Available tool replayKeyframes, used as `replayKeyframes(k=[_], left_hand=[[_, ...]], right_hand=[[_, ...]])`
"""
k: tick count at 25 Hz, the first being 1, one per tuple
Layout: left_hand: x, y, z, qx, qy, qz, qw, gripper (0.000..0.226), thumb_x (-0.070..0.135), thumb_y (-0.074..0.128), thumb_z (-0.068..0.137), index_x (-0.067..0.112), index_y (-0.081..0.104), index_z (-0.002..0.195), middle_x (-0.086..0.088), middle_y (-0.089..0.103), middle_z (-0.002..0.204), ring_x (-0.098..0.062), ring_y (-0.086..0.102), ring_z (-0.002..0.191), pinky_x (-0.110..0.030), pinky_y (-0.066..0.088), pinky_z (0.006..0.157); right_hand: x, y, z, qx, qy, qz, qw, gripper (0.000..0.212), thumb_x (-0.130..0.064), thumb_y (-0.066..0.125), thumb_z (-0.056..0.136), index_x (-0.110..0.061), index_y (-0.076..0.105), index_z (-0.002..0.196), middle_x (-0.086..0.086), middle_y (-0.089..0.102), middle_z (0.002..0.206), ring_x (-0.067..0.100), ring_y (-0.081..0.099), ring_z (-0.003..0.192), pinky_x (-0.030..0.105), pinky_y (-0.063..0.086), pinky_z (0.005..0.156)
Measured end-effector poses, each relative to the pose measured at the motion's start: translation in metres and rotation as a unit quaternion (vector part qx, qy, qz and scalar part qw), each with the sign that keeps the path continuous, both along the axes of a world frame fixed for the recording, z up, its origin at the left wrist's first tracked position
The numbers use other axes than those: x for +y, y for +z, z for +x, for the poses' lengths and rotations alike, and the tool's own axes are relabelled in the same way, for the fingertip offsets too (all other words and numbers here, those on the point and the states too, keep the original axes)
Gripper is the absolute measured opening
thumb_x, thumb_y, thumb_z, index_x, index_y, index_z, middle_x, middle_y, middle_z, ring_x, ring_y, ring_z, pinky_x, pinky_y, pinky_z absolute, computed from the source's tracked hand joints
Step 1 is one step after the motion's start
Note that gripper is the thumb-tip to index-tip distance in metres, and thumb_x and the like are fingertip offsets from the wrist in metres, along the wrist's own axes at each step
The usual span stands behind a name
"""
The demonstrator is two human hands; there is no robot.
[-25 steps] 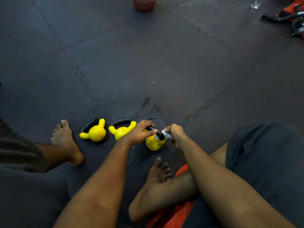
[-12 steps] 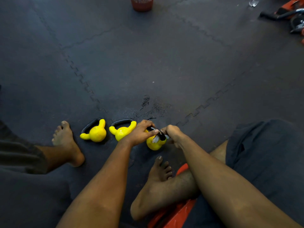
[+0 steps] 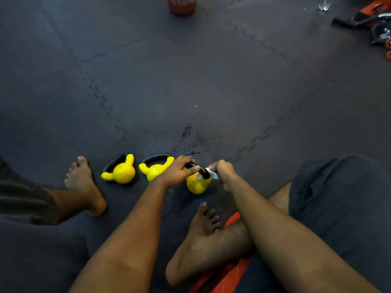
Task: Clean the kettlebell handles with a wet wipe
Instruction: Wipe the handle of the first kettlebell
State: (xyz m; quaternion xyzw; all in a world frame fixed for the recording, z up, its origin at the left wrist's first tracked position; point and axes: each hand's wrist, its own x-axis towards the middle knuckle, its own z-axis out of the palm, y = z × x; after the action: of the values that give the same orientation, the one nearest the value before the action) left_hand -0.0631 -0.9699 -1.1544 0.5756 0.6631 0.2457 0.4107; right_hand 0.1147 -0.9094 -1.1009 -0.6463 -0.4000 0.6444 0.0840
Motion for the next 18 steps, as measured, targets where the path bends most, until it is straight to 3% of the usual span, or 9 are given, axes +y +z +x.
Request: replayKeyframes(k=[3,5,7,9,12,18], left_hand=[[-0.003,-0.002,0.001,0.016,0.024,-0.002,1.0,0.021,0.046,0.058,0.092,0.028,0.059,0.102,-0.002,0.051,0.099,-0.01,0.047,0.092,-0.022,0.036,0.082],[-0.003,-0.007,0.003,0.029,0.05,-0.003,0.998,0.026,0.053,0.051,0.092,0.031,0.059,0.104,-0.001,0.053,0.097,-0.016,0.049,0.093,-0.029,0.04,0.085],[-0.004,-0.008,0.002,0.008,0.096,-0.016,0.995,0.025,0.05,0.044,0.096,0.032,0.058,0.105,-0.005,0.056,0.099,-0.022,0.053,0.097,-0.036,0.043,0.088],[-0.007,-0.007,0.001,-0.012,0.125,-0.022,0.992,0.027,0.036,0.039,0.102,0.023,0.057,0.117,-0.008,0.057,0.107,-0.026,0.054,0.104,-0.038,0.042,0.092],[-0.01,0.001,0.007,-0.008,0.133,-0.034,0.99,0.032,0.021,0.038,0.104,0.01,0.051,0.131,-0.008,0.054,0.117,-0.022,0.05,0.11,-0.032,0.038,0.094],[0.004,-0.002,0.018,0.07,0.108,-0.054,0.99,0.033,0.033,0.04,0.098,0.023,0.053,0.127,-0.009,0.057,0.122,-0.029,0.051,0.115,-0.049,0.042,0.098]], right_hand=[[0.007,-0.021,-0.003,0.0,-0.071,0.0,0.997,0.017,0.0,0.052,0.077,-0.004,0.068,0.076,0.011,0.06,0.067,0.025,0.05,0.058,0.021,0.039,0.045],[0.03,-0.074,-0.002,-0.043,-0.07,0.003,0.997,0.028,-0.013,0.058,0.067,-0.003,0.072,0.089,0.016,0.068,0.084,0.03,0.061,0.071,0.033,0.053,0.06],[0.046,-0.113,0.006,-0.086,-0.027,0.028,0.995,0.033,-0.022,0.06,0.065,-0.006,0.071,0.092,0.009,0.07,0.095,0.023,0.061,0.08,0.038,0.057,0.077],[0.032,-0.08,0.002,-0.126,-0.007,0.099,0.987,0.02,-0.02,0.058,0.077,-0.011,0.073,0.088,0.006,0.067,0.087,0.018,0.059,0.081,0.032,0.051,0.073],[-0.002,-0.017,-0.007,-0.088,-0.045,0.224,0.97,0.025,-0.013,0.051,0.086,-0.013,0.077,0.088,0.008,0.072,0.086,0.024,0.063,0.083,0.032,0.049,0.073],[-0.023,-0.018,-0.017,-0.069,0.017,0.371,0.926,0.024,-0.015,0.051,0.095,-0.016,0.07,0.109,0.011,0.072,0.09,0.024,0.063,0.078,0.027,0.042,0.064]])
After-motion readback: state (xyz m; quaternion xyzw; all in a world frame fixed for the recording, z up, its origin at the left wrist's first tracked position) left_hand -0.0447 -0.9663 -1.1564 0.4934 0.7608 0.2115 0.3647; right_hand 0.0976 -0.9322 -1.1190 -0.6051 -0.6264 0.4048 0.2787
